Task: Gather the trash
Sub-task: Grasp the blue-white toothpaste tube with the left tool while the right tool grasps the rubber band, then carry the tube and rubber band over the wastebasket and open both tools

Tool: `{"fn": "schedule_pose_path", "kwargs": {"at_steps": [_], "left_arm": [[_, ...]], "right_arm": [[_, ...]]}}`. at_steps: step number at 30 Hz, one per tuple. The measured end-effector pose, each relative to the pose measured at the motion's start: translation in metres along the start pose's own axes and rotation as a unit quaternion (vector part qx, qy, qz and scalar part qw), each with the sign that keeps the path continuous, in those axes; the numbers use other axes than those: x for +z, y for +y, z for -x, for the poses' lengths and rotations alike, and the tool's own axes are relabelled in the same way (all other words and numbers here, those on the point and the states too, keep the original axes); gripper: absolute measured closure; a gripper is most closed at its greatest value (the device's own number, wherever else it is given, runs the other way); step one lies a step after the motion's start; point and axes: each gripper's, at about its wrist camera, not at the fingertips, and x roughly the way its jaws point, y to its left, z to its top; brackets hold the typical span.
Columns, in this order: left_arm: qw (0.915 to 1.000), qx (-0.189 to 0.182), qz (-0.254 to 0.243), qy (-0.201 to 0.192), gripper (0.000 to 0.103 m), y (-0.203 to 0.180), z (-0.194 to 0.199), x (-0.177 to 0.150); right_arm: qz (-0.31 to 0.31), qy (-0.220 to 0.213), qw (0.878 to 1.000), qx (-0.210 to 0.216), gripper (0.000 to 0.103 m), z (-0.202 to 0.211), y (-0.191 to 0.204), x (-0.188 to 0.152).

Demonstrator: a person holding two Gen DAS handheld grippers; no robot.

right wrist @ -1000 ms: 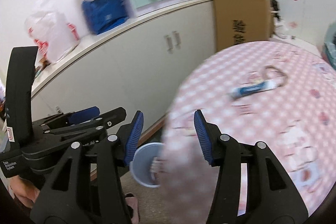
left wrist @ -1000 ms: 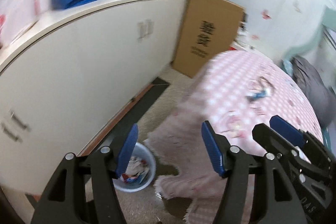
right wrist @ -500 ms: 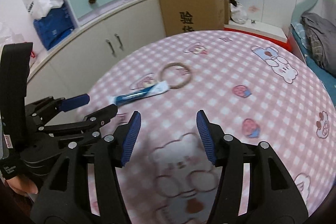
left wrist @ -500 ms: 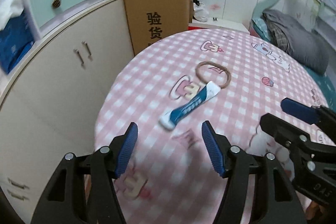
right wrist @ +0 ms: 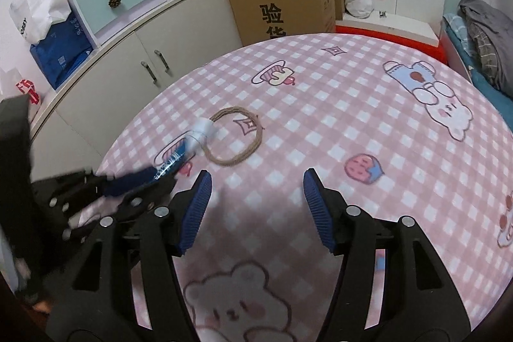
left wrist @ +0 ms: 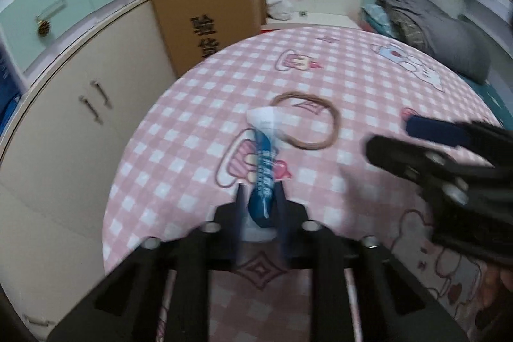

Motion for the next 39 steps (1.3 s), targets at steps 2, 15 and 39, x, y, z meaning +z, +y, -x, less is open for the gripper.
{"fn": "schedule_pose_path", "kwargs": {"at_steps": [2,15,39], "left_arm": [[1.0,0.006,-0.005,-0.005,0.089,0.0,0.0,-0.001],[0.9917,-0.014,0.122,-0.037,0.092,0.06,0.011,-0.008],[0.9696,-0.013,0.242,-0.034,0.092,0.151,0.111,-0.117]], "right_arm": [[0.002,0.002,1.0,-0.003,0.044,-0.008,0.001,0.005],[0.075,0.02,0.993,-0.085,0.078,-0.044,0.024,0.02],[0.132,-0.016,0.988,0.08,0.1,0.052,0.168,-0.039]]}}
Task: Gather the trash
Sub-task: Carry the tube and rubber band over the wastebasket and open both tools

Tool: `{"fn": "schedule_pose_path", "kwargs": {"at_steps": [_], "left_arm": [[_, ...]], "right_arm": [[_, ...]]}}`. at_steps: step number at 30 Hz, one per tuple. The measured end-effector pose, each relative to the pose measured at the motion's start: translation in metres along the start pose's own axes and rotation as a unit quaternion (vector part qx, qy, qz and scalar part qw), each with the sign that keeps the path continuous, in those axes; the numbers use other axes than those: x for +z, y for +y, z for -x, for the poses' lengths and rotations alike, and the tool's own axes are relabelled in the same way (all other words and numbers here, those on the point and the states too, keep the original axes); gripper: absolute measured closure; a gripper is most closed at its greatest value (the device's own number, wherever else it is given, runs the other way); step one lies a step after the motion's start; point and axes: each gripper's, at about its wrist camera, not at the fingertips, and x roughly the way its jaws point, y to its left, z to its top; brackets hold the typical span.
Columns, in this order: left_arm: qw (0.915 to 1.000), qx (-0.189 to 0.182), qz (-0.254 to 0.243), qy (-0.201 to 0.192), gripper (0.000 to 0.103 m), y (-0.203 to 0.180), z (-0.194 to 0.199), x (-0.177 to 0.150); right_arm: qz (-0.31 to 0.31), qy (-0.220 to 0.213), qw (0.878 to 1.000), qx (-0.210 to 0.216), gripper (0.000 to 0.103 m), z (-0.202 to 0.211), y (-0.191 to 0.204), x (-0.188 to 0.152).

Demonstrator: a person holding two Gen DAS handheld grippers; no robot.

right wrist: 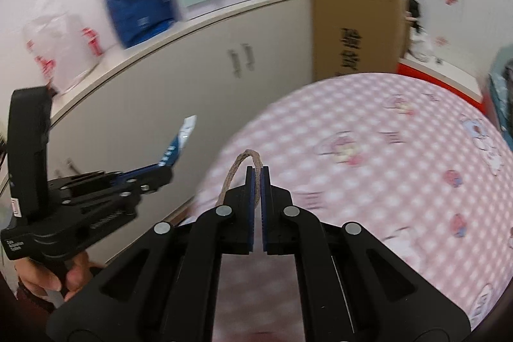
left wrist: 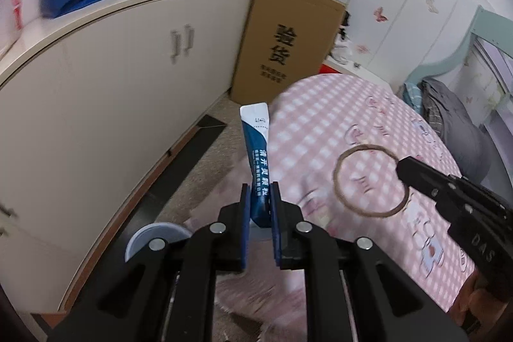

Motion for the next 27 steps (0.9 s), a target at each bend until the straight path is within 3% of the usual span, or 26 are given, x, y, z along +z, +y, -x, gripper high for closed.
{"fn": "schedule_pose_path", "kwargs": {"at_steps": [7,13,20,27], "left_arm": [[0.997,0.053,0.042,0.04,0.092,0.072,0.018,-0.036],[0.9901,0.075,0.084,0.084,0.091,0.127,0.004,-0.066],[0.9823,0.08,0.109,0.13,0.091,0.162,-0.03,-0.087],[0.9779,0.077,0.13,0.145,0.09,0.177,-0.054,-0.093]], "right_arm": [[0.044,0.031,0.997,0.052,0.1,-0.032,0.093,-0.025],[0.061,0.066,0.994,0.059,0.1,-0.074,0.144,-0.049],[0.057,0.096,0.993,0.046,0.1,-0.114,0.165,-0.072],[0.048,0.101,0.993,0.032,0.1,-0.135,0.162,-0.076]]}}
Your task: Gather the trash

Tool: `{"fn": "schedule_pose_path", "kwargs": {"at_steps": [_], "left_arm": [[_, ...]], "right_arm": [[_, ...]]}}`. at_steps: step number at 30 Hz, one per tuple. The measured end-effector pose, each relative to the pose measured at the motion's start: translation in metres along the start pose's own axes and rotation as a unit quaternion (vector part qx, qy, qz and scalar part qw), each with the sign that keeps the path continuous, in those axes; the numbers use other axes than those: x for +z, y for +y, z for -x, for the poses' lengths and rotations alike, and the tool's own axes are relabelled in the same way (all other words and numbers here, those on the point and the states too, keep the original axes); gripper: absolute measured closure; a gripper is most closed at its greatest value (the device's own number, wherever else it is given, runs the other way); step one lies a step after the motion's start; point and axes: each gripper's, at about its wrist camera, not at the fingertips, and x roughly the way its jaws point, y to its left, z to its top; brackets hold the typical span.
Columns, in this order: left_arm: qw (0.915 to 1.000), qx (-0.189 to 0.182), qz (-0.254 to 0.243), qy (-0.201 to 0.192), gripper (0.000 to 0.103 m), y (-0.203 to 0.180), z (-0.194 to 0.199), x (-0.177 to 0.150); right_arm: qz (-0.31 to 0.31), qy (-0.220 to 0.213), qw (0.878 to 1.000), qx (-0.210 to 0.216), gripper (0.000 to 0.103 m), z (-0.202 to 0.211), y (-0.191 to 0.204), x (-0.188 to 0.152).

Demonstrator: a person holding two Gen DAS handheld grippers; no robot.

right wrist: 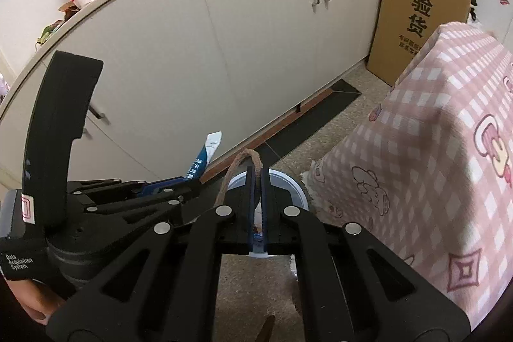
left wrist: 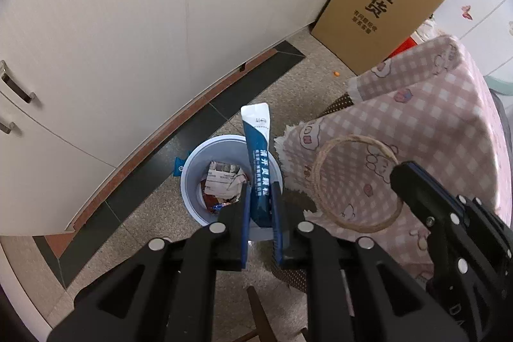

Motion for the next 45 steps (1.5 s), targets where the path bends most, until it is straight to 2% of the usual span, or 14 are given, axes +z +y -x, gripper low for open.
{"fn": "schedule_pose_path", "kwargs": {"at_steps": [1,3,4,5,16,24,25,27,28,29,36,38,42,45], "left_arm": [[1.0,-0.004,0.001,0.007,0.087,0.0,-0.004,0.0],[0.9997,-0.004,0.008,0.021,0.061,0.001,-0.009,-0.001],[0.9997,-0.003,0.01,0.022,0.045,0.001,-0.01,-0.001],[0.9998,-0.002,0.01,0.019,0.043,0.001,-0.01,-0.001],[0.9995,0.021,0.019,0.011,0.04,0.01,-0.004,-0.004],[0.9986,0.039,0.029,-0.021,0.035,0.017,0.02,-0.001],[0.9984,0.042,0.029,-0.025,0.034,0.017,0.021,-0.001],[0.9981,0.047,0.029,-0.029,0.033,0.018,0.023,0.0],[0.9977,0.053,0.03,-0.028,0.033,0.018,0.024,0.0],[0.9974,0.058,0.031,-0.029,0.032,0.019,0.025,0.0],[0.9964,0.061,0.025,-0.053,0.031,0.013,0.051,-0.006],[0.9955,0.06,0.018,-0.071,0.03,0.006,0.069,-0.007],[0.9909,0.063,0.003,-0.119,0.028,-0.011,0.109,-0.012],[0.9847,0.061,-0.017,-0.162,0.026,-0.031,0.145,-0.023]], "right_arm": [[-0.003,0.001,1.0,0.0,0.1,-0.003,-0.002,0.0],[-0.007,0.002,1.0,-0.001,0.099,-0.007,-0.003,-0.001],[-0.01,0.002,1.0,0.0,0.099,-0.008,-0.004,-0.001],[-0.012,0.003,1.0,0.0,0.099,-0.01,-0.005,-0.002],[-0.024,0.004,1.0,0.016,0.099,-0.012,-0.006,-0.005],[-0.033,-0.018,0.999,0.027,0.098,-0.005,-0.003,0.001],[-0.038,-0.019,0.999,0.031,0.096,-0.006,-0.003,0.002],[-0.054,-0.017,0.998,0.035,0.079,-0.009,-0.007,0.004],[-0.062,-0.018,0.997,0.04,0.066,-0.009,-0.008,0.004],[-0.065,-0.02,0.997,0.038,0.059,-0.008,-0.009,0.004],[-0.053,-0.038,0.998,0.024,0.057,0.02,-0.01,0.002],[-0.045,-0.054,0.997,0.016,0.051,0.038,-0.01,0.002],[-0.045,-0.09,0.995,0.001,0.048,0.082,-0.02,0.002],[-0.053,-0.116,0.992,-0.006,0.04,0.113,-0.026,-0.001]]}}
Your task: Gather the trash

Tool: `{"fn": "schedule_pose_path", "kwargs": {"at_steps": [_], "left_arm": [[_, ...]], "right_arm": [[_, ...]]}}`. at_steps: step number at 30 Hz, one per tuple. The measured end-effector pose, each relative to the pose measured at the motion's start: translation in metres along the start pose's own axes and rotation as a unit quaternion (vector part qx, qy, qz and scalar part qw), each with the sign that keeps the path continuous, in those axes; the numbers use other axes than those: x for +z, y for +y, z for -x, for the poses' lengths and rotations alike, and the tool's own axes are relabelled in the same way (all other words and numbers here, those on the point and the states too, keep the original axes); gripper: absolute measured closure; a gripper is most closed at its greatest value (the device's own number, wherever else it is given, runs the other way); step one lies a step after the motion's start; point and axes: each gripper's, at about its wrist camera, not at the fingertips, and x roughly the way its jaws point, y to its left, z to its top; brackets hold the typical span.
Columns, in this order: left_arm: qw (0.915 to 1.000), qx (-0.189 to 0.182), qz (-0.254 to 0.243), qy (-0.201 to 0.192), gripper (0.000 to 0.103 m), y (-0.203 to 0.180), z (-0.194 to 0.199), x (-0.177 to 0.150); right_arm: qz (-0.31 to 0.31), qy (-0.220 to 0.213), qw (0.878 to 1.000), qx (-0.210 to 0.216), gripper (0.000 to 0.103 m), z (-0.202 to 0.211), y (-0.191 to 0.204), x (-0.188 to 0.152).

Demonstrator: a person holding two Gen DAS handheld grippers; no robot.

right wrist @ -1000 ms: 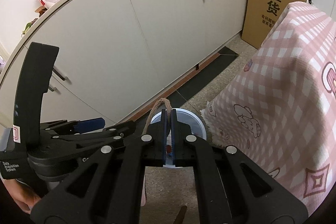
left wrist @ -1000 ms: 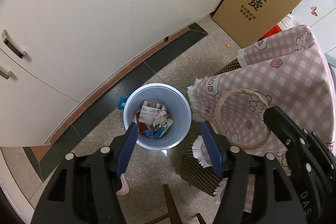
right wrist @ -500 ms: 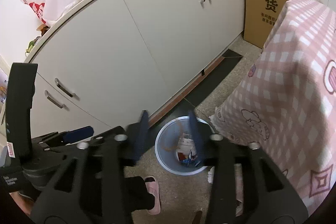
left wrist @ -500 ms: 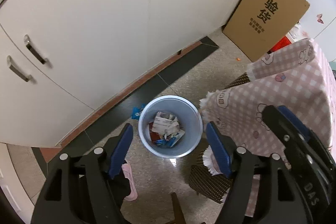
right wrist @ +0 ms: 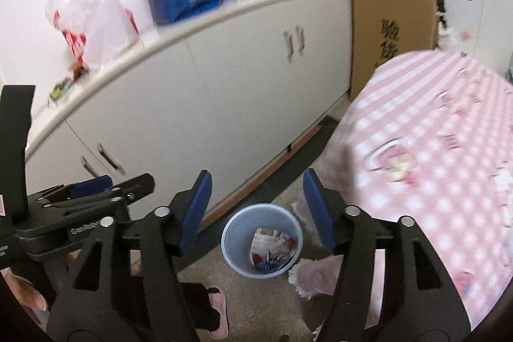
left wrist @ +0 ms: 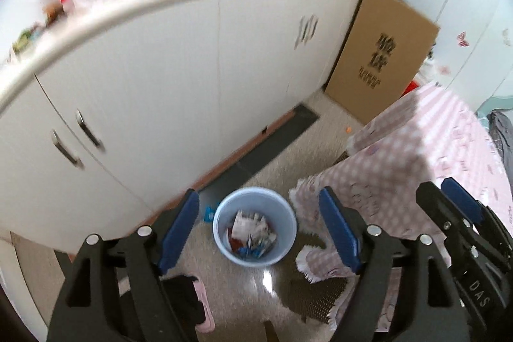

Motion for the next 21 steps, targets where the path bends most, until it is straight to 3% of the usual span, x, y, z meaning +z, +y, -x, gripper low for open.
{"fn": "schedule_pose_path", "kwargs": {"at_steps": [10,21], "left_arm": [[0.9892,-0.021,-0.077,-0.123,0.018,-0.059,0.117,-0.014],[0.9695,-0.08,-0.128,-0.193,0.011,-0.1,0.21,-0.055]], "right_arm": [[-0.025,-0.085,0.995,-0.036,0.028,0.123,-0.025,-0.002],[-0.055,-0.163,0.982,-0.084,0.018,0.238,-0.035,-0.037]]}}
